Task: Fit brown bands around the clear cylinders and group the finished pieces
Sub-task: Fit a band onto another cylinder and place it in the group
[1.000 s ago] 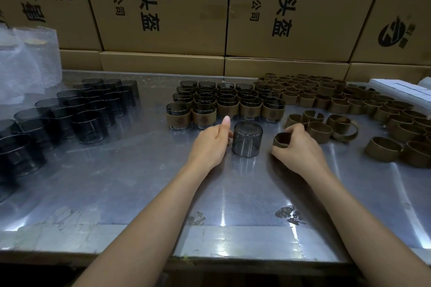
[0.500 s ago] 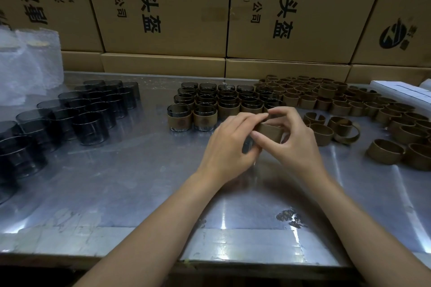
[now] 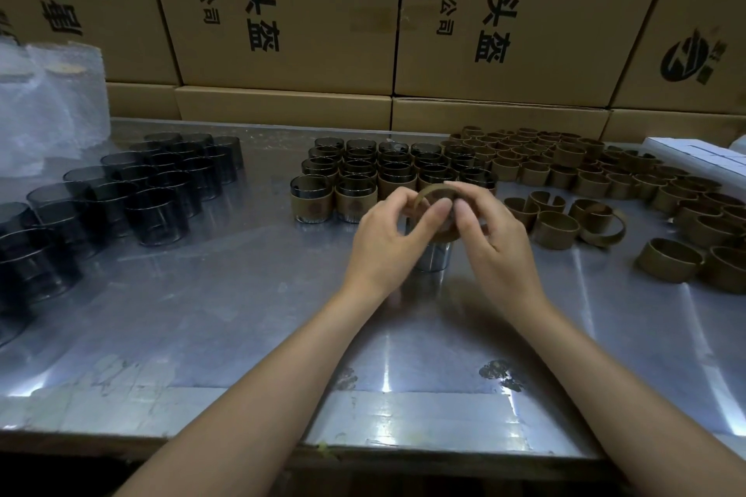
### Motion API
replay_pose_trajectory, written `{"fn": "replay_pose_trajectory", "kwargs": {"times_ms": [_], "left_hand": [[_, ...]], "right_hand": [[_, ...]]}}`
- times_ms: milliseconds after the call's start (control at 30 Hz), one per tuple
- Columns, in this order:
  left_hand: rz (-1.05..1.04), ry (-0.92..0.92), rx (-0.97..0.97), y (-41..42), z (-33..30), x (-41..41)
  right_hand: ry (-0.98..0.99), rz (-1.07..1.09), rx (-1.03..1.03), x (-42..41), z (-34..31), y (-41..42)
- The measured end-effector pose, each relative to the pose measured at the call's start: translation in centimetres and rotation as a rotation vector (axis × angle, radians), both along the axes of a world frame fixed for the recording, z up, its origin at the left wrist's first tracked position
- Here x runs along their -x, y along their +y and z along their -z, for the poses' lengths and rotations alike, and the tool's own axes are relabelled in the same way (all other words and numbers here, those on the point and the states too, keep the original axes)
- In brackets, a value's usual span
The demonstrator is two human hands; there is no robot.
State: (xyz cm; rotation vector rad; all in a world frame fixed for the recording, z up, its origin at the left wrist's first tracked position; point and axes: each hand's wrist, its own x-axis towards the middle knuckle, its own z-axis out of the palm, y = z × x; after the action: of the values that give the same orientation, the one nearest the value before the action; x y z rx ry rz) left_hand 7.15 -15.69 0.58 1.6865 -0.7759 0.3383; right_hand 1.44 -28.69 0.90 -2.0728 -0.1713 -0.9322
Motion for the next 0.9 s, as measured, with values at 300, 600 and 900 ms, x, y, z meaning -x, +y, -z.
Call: {"fn": "replay_pose_trajectory", "kwargs": {"times_ms": [300, 600, 900], "left_hand": [[0.218, 0.362, -0.184, -0.5, 1.1, -1.1], [0.161, 0.265, -0.233, -0.7, 1.4, -1.2], [0.131, 0.362, -0.267, -0.5, 1.1, -1.0]], "right_hand": [[0.078, 0.029, 0.047, -1.5, 1.0, -0.1], [0.424, -0.089, -0.184, -2.0, 1.7, -0.4], [0.522, -0.220, -0.143, -2.1, 1.9, -0.4]]}}
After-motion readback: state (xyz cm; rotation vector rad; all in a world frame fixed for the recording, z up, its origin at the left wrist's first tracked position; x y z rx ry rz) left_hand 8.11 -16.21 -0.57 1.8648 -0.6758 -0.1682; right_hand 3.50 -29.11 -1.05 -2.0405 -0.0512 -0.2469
